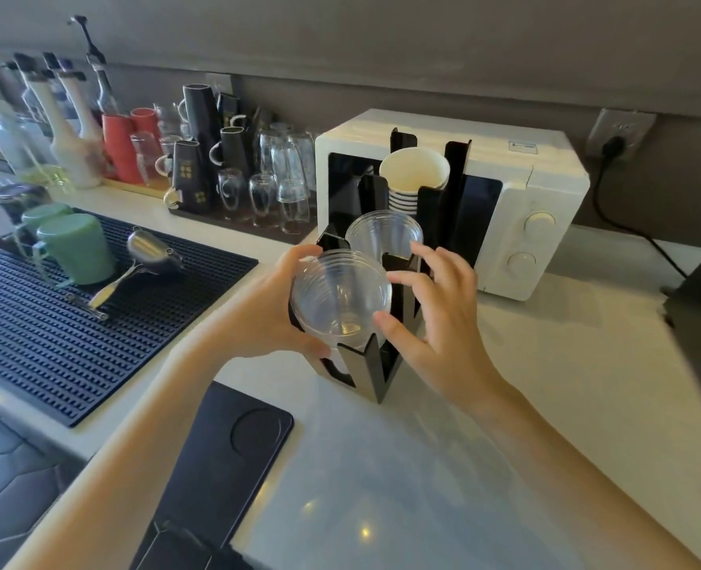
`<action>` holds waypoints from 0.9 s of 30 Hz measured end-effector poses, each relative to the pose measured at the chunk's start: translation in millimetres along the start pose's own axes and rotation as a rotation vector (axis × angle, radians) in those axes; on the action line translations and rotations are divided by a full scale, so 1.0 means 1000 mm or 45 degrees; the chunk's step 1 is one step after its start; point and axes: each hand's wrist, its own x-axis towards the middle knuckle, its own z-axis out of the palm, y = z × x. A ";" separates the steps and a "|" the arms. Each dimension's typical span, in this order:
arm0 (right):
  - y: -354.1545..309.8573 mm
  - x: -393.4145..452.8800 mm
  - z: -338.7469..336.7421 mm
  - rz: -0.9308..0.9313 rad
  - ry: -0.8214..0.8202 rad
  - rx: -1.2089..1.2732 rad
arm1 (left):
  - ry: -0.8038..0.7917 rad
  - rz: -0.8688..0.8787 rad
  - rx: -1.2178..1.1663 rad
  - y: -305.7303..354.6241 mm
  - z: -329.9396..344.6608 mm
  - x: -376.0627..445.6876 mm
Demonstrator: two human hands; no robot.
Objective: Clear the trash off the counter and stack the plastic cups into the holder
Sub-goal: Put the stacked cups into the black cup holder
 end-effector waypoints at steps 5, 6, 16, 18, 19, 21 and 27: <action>0.008 -0.005 0.004 -0.095 -0.042 -0.436 | -0.106 -0.040 0.019 -0.004 0.004 0.004; 0.009 -0.006 0.005 -0.106 -0.045 -0.478 | -0.124 -0.051 0.002 -0.004 0.004 0.005; 0.010 -0.040 0.010 0.342 0.253 0.400 | -0.098 -0.446 -0.834 -0.029 0.006 0.007; 0.010 -0.044 0.018 0.553 0.142 0.621 | -0.088 -0.544 -0.913 -0.035 0.013 0.008; 0.010 -0.045 0.021 0.648 0.099 0.717 | -0.075 -0.587 -0.944 -0.038 0.016 0.010; 0.011 -0.041 0.026 0.823 0.015 0.829 | -0.070 -0.622 -1.012 -0.042 0.020 0.012; -0.002 -0.031 0.030 0.924 -0.268 0.978 | -0.074 -0.551 -1.099 -0.042 0.027 0.018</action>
